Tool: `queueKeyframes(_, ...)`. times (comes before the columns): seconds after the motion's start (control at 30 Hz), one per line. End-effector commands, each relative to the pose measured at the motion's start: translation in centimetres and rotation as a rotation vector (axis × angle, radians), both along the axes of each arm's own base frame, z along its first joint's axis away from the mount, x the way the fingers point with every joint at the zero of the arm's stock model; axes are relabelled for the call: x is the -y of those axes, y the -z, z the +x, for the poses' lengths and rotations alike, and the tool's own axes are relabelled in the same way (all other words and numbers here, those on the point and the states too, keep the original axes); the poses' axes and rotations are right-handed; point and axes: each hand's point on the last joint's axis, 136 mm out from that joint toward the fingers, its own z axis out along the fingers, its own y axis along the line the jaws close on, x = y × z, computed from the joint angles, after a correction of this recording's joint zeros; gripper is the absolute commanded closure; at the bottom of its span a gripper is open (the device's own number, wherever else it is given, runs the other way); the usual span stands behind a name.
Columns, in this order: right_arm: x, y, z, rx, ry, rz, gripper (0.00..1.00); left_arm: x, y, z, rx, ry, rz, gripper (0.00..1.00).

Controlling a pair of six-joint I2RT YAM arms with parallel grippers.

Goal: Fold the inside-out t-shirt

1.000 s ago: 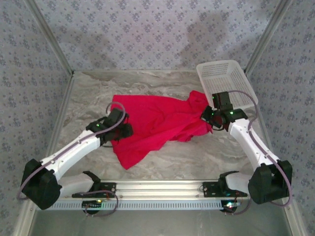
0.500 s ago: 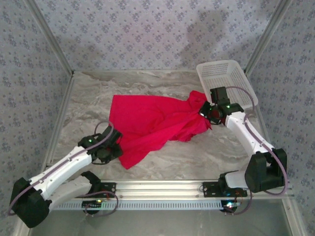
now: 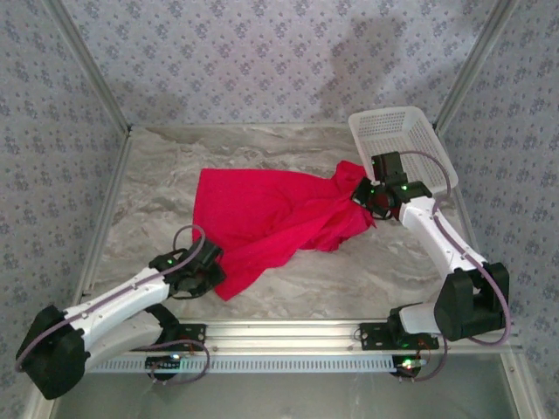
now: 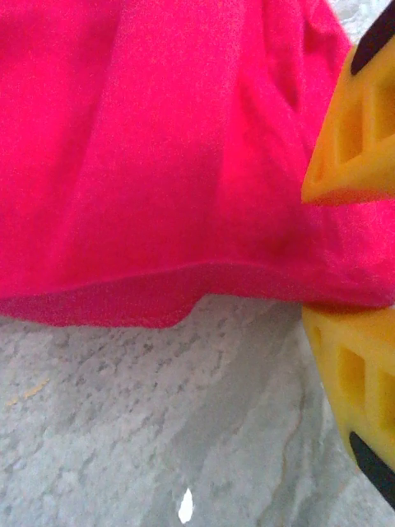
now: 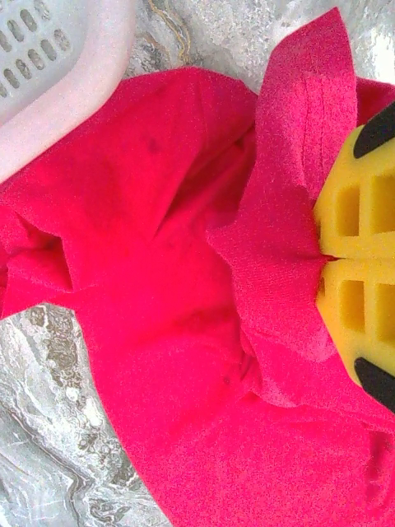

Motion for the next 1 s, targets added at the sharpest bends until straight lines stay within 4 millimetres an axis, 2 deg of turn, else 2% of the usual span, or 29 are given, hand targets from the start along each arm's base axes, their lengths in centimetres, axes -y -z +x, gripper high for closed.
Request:
queueKeyframes(0.0, -0.2, -1.4, 0.1, 0.026, -0.014, 0.005, 1.0, 0.2, 0.8, 0.3, 0.006, -0.019, -0.001, 0.76)
queueKeyframes(0.03, -0.2, -1.5, 0.1, 0.027, -0.016, 0.003, 1.0, 0.1, 0.9, 0.2, -0.001, -0.017, 0.011, 0.81)
queueKeyframes(0.1, -0.1, -1.6, 0.2, 0.029, -0.018, 0.004, 1.0, -0.1, 0.8, 0.2, 0.001, -0.012, 0.022, 0.97)
queueKeyframes(0.13, -0.2, -1.8, 0.3, 0.031, -0.021, 0.011, 1.0, -0.4, 0.5, 0.3, 0.011, -0.011, 0.034, 1.0)
queueKeyframes(0.23, -0.1, -2.9, 0.8, 0.024, -0.031, 0.027, 1.0, -1.7, -3.7, 2.4, 0.111, -0.015, 0.074, 1.0)
queueKeyframes(0.33, 0.7, -7.3, 2.9, 0.095, -0.021, 0.053, 1.0, -3.9, -11.8, 6.6, 0.298, -0.04, 0.065, 1.0)
queueKeyframes(0.37, 1.1, -9.0, 3.5, 0.128, -0.041, 0.041, 1.0, -5.0, -15.4, 8.3, 0.378, -0.057, 0.066, 1.0)
queueKeyframes(0.4, 1.6, -11.1, 4.1, 0.163, -0.037, 0.05, 1.0, -6.0, -19.1, 9.8, 0.448, -0.073, 0.069, 1.0)
queueKeyframes(0.5, 2.4, -17.3, 5.2, 0.278, -0.034, 0.094, 1.0, -8.3, -28.0, 13.7, 0.595, -0.108, 0.066, 1.0)
queueKeyframes(0.57, 2.3, -20.7, 5.4, 0.345, -0.044, 0.123, 1.0, -9.1, -32.0, 15.9, 0.654, -0.116, 0.039, 1.0)
queueKeyframes(0.67, 2.1, -24.6, 5.2, 0.424, -0.053, 0.167, 1.0, -9.9, -37.0, 18.1, 0.748, -0.132, -0.035, 1.0)
queueKeyframes(0.73, 1.8, -26.5, 5.1, 0.476, -0.071, 0.185, 1.0, -10.4, -39.6, 18.9, 0.799, -0.136, -0.062, 1.0)
queueKeyframes(0.87, 1.1, -30.6, 4.5, 0.576, -0.11, 0.238, 1.0, -12.1, -44.7, 19.2, 0.907, -0.159, -0.088, 1.0)
queueKeyframes(0.97, -0.1, -34.2, 3.0, 0.67, -0.192, 0.279, 1.0, -13.1, -48.4, 18.6, 0.992, -0.164, -0.118, 1.0)
